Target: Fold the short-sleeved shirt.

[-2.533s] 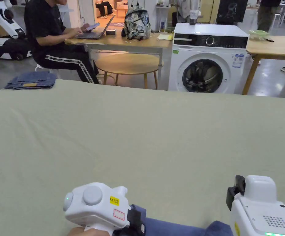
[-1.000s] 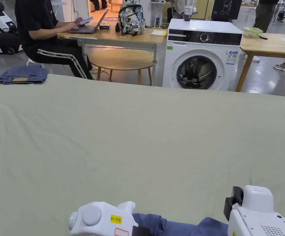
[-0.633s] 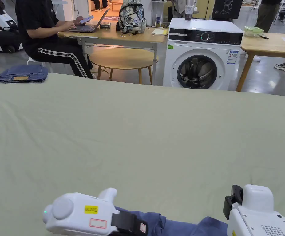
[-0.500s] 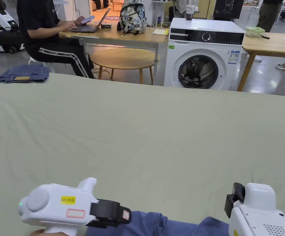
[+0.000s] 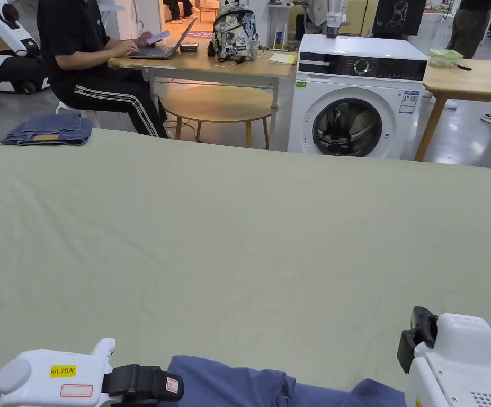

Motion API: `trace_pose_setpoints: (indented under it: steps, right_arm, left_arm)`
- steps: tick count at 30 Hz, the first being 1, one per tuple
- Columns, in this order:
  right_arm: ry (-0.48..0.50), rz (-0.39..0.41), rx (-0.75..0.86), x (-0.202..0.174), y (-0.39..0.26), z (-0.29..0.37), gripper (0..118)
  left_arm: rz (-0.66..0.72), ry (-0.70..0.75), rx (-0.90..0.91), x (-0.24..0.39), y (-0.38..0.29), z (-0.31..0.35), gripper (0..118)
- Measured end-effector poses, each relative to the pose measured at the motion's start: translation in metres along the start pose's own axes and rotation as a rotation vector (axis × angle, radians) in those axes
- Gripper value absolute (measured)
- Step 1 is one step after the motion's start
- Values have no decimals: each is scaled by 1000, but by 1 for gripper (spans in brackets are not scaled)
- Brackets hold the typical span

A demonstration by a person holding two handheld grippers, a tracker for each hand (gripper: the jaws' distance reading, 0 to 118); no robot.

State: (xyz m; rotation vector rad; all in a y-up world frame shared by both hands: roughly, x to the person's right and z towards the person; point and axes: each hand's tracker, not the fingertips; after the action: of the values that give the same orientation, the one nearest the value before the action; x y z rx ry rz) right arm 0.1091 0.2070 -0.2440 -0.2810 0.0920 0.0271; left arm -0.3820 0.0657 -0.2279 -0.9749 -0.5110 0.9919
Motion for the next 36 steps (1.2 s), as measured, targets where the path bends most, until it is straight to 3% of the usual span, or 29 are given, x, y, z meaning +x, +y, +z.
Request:
trace_pose_setpoints:
  steps: [2, 4, 5, 6, 8, 11, 19, 30, 36]
  right_arm:
    - [-5, 0, -2, 1, 0, 1, 0]
    - [-7, -3, -7, 1, 0, 1, 0]
    - [-8, -5, -9, 1, -1, 1, 0]
    - [-10, -7, -11, 1, -1, 2, 0]
    - [-11, -9, -15, 0, -2, 3, 0]
    - [-12, -4, -18, -1, -3, 4, 0]
    - [-12, 8, -23, -3, -3, 3, 0]
    - [4, 15, -18, -6, -1, 1, 0]
    - [15, 9, -15, -8, 0, 0, 0]
  left_arm:
    - [51, -63, -7, 4, -9, -6, 76]
    - [67, -104, -36, 0, -12, -16, 53]
    - [51, -72, -30, -1, -14, -21, 33]
    - [35, -38, -35, -2, -12, -25, 19]
    - [43, 0, -36, -5, -13, -31, 12]
    - [65, -37, -6, -4, -19, -26, 8]
    - [-69, -6, 28, 40, -16, 5, 6]
    - [-214, 240, 131, 93, 9, 107, 6]
    - [-278, 288, 115, 122, 1, 106, 6]
